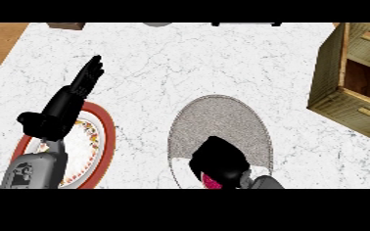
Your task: Pick the cupcake from the placemat and place it in the basket
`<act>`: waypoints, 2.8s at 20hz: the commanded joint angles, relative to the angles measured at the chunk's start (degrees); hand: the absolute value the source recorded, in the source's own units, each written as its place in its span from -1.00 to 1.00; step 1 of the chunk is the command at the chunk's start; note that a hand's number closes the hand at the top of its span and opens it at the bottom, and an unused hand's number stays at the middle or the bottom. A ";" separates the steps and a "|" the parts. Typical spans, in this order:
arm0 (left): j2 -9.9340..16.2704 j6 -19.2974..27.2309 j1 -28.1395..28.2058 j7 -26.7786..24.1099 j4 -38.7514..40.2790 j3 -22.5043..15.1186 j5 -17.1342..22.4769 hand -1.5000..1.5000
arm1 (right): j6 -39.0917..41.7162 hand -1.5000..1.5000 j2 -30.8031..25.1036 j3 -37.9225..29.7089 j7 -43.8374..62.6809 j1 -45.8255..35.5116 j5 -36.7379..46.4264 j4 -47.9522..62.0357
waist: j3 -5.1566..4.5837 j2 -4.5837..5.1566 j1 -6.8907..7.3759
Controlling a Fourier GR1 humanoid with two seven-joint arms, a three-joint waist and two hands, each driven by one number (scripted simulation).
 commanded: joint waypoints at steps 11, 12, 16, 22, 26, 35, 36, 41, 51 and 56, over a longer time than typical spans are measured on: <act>0.71 0.60 2.79 0.00 -2.65 1.86 0.24 0.00 | -6.08 1.00 3.01 -23.01 25.83 5.99 3.44 -7.69 | 0.28 -0.22 -2.88; 1.70 -0.42 1.99 0.42 -1.44 2.31 0.66 0.00 | -4.64 1.00 3.43 -24.23 27.75 5.26 3.19 -10.12 | 0.25 0.03 -2.47; 0.28 -0.81 2.06 -0.63 -0.76 1.17 0.95 0.00 | -2.39 1.00 5.46 -23.62 34.63 7.28 -4.30 -22.24 | 0.29 0.18 -1.12; -0.04 0.25 2.78 0.58 -2.89 0.14 -0.60 0.00 | -8.95 1.00 5.54 -22.73 44.18 5.72 -21.29 -38.58 | 0.37 -0.08 -1.09; -0.60 0.36 1.80 -0.82 -0.04 0.61 -0.26 0.00 | -14.18 1.00 5.56 -18.75 52.33 2.11 -21.14 -48.52 | 0.26 0.14 -0.89; -0.74 0.68 2.17 -1.64 0.55 -0.51 -2.27 0.00 | -2.06 1.00 5.19 -26.58 74.65 -15.72 -22.49 -57.97 | 0.22 0.21 -0.83; -1.17 0.49 1.51 2.54 -3.33 -0.13 -0.09 0.00 | -1.48 1.00 4.02 -30.20 75.38 -18.50 -22.67 -56.67 | 0.25 0.09 -0.58; -2.60 1.56 1.55 0.10 -0.64 -1.83 -2.45 0.00 | 3.61 1.00 -1.16 -40.30 77.58 -31.01 -25.49 -48.21 | 0.25 0.18 -0.65; -0.39 0.13 -0.21 0.40 -0.87 0.73 -0.79 0.00 | -7.53 1.00 -10.72 -53.29 62.58 -36.01 -21.35 -26.29 | 0.33 0.63 0.31; -0.04 -1.44 2.99 -1.71 -1.27 -0.08 -1.06 0.00 | -13.11 1.00 -15.56 -60.42 58.88 -42.75 -21.91 -15.51 | 0.32 0.72 0.66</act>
